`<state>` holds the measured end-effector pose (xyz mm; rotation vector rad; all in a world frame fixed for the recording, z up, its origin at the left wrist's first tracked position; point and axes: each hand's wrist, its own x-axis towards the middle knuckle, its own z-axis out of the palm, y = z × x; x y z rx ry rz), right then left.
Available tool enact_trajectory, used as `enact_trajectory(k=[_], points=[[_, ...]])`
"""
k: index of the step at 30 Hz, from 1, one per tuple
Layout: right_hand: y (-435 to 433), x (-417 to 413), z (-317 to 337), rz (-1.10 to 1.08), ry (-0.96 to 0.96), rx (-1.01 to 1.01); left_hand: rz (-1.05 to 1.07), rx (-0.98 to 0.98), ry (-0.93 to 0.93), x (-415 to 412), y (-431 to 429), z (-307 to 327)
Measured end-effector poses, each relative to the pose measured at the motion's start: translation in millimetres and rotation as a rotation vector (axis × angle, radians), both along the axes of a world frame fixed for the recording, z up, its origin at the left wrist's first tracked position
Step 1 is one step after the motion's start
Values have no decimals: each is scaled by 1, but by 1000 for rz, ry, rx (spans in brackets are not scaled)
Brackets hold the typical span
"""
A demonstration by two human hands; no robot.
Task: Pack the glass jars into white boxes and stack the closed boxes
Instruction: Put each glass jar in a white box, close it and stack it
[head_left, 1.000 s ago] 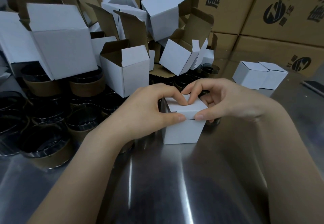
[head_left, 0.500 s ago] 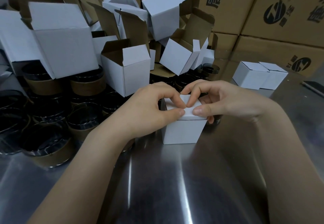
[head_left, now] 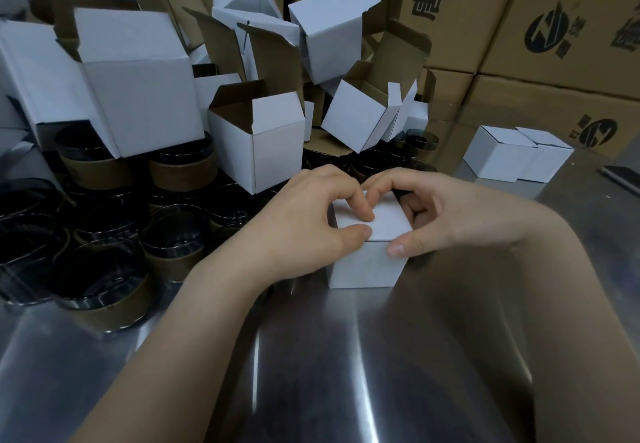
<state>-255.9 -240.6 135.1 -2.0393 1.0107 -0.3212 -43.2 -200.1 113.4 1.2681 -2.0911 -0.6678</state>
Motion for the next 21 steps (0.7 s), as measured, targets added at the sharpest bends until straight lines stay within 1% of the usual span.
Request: enact_trajectory(k=[3, 5, 9, 12, 14, 16, 18, 20, 21], points=[[1, 3, -1, 0, 21, -47, 18, -35, 13, -2, 1, -1], [1, 2, -1, 8, 11, -77, 38, -56, 60, -3, 1, -1], [4, -9, 6, 4, -73, 6, 94, -124, 265, -3, 2, 0], [7, -26, 15, 5, -236, 43, 129, -179, 411, -3, 3, 0], [10, -39, 19, -17, -383, -3, 159, -214, 490, -3, 4, -1], [10, -53, 23, -99, -513, -94, 189, -250, 534, -3, 4, -1], [6, -68, 23, -272, -623, -195, 189, -254, 534, -4, 3, -3], [0, -81, 20, -463, -671, -316, 164, -233, 496, -6, 3, -4], [-3, -86, 18, -563, -663, -378, 150, -227, 462, -7, 3, -5]])
